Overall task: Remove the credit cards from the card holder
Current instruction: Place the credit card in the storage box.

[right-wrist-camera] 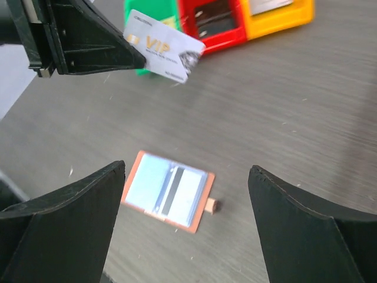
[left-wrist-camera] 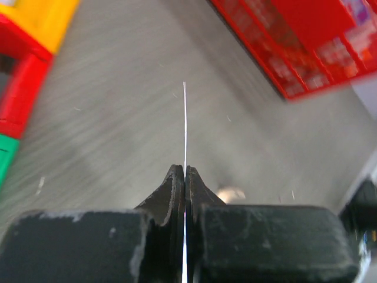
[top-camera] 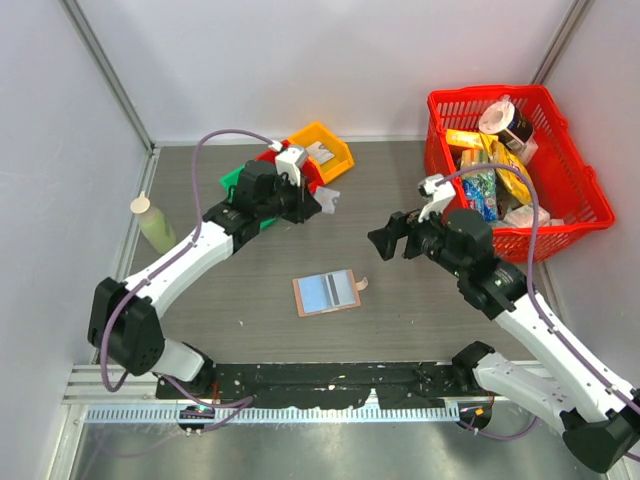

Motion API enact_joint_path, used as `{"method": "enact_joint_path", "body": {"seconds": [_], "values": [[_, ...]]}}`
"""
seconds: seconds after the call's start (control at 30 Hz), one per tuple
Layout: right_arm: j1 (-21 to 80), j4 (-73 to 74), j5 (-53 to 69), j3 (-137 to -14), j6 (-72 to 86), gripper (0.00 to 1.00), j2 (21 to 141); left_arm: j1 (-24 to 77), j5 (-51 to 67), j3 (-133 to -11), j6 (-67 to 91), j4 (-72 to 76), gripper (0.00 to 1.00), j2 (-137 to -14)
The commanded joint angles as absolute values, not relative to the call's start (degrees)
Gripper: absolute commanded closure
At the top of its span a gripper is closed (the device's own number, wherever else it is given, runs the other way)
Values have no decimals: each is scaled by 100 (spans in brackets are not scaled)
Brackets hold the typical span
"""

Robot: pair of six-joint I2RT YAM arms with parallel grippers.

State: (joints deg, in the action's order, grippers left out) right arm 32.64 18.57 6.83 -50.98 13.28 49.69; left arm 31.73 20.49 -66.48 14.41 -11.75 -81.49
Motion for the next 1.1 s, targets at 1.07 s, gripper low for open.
{"method": "enact_joint_path", "body": {"seconds": [1.07], "values": [[3252, 686, -1617, -3665, 1995, 12, 4070, 2267, -572, -11707, 5765, 510, 88, -13948]]}}
